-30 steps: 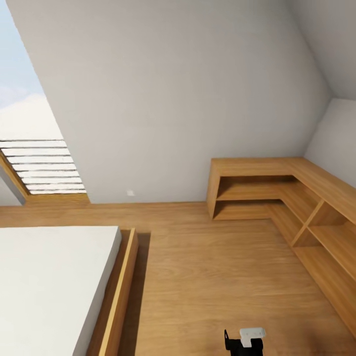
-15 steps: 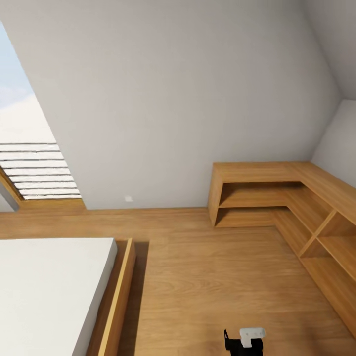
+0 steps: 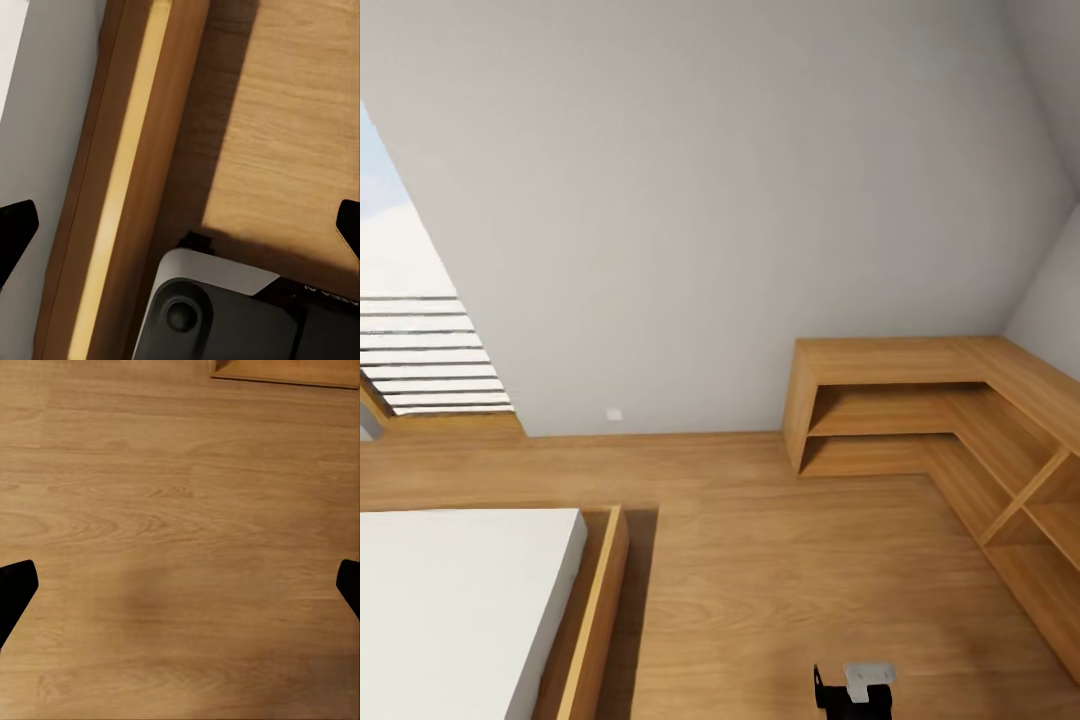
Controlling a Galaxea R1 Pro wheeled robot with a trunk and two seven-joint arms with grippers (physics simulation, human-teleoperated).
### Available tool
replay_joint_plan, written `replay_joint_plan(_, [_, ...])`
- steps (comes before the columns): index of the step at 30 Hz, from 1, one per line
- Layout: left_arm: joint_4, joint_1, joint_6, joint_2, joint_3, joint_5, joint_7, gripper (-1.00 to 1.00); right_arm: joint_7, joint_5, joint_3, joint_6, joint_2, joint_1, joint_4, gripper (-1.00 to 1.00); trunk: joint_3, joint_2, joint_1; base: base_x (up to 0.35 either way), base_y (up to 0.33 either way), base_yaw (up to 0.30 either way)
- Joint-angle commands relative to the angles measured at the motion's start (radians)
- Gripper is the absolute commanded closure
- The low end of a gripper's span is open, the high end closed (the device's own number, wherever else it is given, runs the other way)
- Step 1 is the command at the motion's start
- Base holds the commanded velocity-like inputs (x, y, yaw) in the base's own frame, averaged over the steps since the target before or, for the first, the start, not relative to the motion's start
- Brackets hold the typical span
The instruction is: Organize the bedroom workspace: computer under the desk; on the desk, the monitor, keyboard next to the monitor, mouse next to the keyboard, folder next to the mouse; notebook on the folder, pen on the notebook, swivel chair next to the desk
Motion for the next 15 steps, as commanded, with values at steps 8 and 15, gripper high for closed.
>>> replay_joint_plan(8, [-0.001,-0.001,-0.005,0.001,-0.008,0.010,0.005,-1.00,-0.001,-0.009,0.009,-0.004,0.000,-0.001,0.001,-1.00,-0.001,-0.002,0.001,0.322,0.000,-0.031])
replay_joint_plan(15, [-0.001,-0.001,-0.005,0.001,-0.008,0.010,0.005,-1.00,0.002,-0.009,0.010,-0.004,0.000,-0.002,0.001,-1.00,0.004,-0.002,0.001,0.322,0.000,-0.156])
